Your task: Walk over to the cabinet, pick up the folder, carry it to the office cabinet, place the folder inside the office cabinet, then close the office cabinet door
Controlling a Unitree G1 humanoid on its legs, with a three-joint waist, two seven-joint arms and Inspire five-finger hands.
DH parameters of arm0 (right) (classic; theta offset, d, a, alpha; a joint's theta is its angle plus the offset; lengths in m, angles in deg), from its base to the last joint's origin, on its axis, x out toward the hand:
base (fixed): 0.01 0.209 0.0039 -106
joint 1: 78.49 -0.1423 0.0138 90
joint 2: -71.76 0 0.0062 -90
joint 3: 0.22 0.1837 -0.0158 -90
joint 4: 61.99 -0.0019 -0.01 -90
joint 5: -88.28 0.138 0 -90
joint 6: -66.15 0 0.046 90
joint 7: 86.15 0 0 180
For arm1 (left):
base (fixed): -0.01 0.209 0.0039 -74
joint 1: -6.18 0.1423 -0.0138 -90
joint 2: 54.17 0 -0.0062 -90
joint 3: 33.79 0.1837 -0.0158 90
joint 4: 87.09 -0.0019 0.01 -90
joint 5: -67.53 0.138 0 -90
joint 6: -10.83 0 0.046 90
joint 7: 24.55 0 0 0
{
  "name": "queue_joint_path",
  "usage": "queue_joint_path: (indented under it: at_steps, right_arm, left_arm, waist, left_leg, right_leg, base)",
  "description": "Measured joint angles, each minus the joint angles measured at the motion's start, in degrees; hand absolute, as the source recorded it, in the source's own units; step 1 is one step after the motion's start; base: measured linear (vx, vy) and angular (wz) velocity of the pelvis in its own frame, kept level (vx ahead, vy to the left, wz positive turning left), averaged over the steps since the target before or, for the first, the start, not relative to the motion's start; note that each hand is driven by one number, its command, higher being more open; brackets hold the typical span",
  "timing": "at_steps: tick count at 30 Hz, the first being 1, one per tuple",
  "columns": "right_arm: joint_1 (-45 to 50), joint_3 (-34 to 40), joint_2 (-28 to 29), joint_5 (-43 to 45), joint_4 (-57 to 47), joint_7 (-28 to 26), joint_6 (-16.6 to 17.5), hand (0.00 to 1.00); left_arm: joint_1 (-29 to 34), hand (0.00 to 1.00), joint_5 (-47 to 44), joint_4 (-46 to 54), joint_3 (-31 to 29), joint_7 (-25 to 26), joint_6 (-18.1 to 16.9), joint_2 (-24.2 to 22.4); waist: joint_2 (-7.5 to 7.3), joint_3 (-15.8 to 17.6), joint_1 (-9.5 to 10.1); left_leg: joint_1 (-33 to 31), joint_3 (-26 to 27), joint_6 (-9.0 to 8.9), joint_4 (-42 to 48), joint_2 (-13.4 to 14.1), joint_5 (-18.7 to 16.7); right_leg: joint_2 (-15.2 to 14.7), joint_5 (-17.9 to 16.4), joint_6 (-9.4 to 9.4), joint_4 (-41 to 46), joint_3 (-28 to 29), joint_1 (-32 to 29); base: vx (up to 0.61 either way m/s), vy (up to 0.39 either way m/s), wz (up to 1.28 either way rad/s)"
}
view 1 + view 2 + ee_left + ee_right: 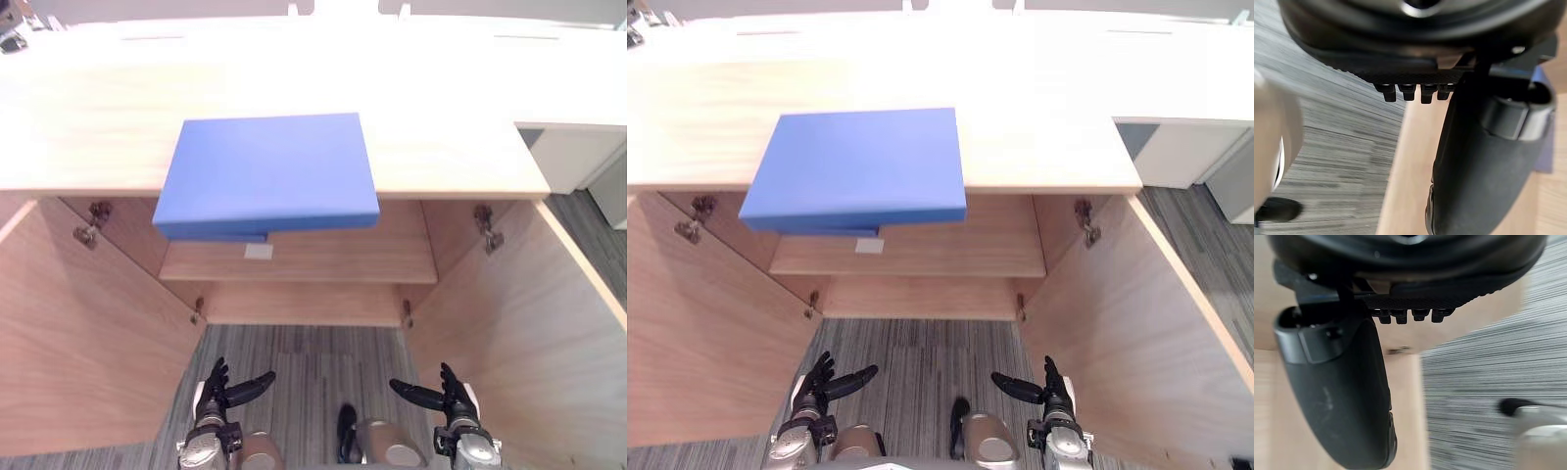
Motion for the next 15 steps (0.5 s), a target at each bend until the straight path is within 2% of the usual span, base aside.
queue_joint_path:
  at_steps: [1,2,3,4,7,9,15]
  right_arm:
    - [-0.26,0.69,0.25,0.00,0.17,-0.01,-0.08,1.00]
    - [-0.64,1.95,0.53,0.22,0.90,0.02,-0.04,1.00]
    - [-0.63,2.34,0.17,0.59,1.43,0.18,-0.03,1.00]
    - [-0.53,2.33,-0.27,0.73,1.50,0.12,-0.03,1.00]
    - [1.01,2.35,1.02,0.99,3.60,0.26,-0.21,1.00]
    - [1.73,2.18,1.05,0.99,4.04,0.21,-0.21,1.00]
    - [1.88,2.09,1.09,0.97,5.13,0.15,0.25,1.00]
  left_arm:
    - [-0.20,1.00,-0.01,0.12,0.09,0.00,0.02,-0.01]
    - [-0.38,1.00,-0.14,0.26,0.36,-0.03,0.03,-0.28]
    - [-0.12,1.00,-0.25,1.82,0.78,-0.04,0.02,-0.72]
    - [0.34,1.00,-0.26,2.96,1.01,-0.03,-0.10,-0.97]
    - [0.90,1.00,-0.22,7.35,1.30,0.02,-0.05,0.44]
    - [1.98,1.00,0.01,11.93,1.30,0.20,-0.10,1.14]
    - [6.58,1.00,5.79,29.25,1.14,2.73,-1.78,3.83]
  waist:
    - [-0.04,0.00,0.01]
    - [0.16,-0.30,-0.18]
    - [1.13,-0.83,-0.16]
    - [2.12,-0.82,-0.21]
    - [1.01,-1.32,-0.04]
    - [1.05,-1.35,-0.04]
    - [1.12,-1.92,0.42]
  left_leg:
    - [0.25,-0.37,0.04,-4.69,-0.94,-0.47]
    - [1.64,-2.31,-0.36,-16.74,-3.87,-0.10]
    - [3.17,-5.09,1.46,-29.02,-5.90,6.26]
    - [3.06,-5.57,2.27,-31.22,-5.70,10.31]
    - [5.18,-4.65,2.65,-34.36,-7.82,9.47]
    - [6.26,-4.55,3.25,-36.27,-9.11,9.87]
    - [9.18,-4.68,4.02,-40.03,-10.40,10.87]
  right_leg:
    - [-0.24,0.13,0.20,-1.34,0.32,1.15]
    - [-0.65,0.41,0.72,-2.67,0.46,1.92]
    - [-0.22,0.13,2.14,-3.43,1.09,1.94]
    - [0.54,-0.09,2.72,-3.59,1.37,2.01]
    - [-1.54,-0.62,4.54,-4.05,2.14,2.56]
    - [-2.36,-0.90,5.28,-4.26,2.20,2.81]
    - [-2.83,-0.83,5.50,-5.56,1.97,4.79]
  base:
    - [0.25,0.075,-0.12]
    - [0.29,0.156,-0.14]
    - [0.23,0.176,-0.15]
    - [0.21,0.211,-0.15]
    - [0.12,0.123,-0.01]
    - [0.10,0.096,0.04]
    - [0.03,0.025,0.03]
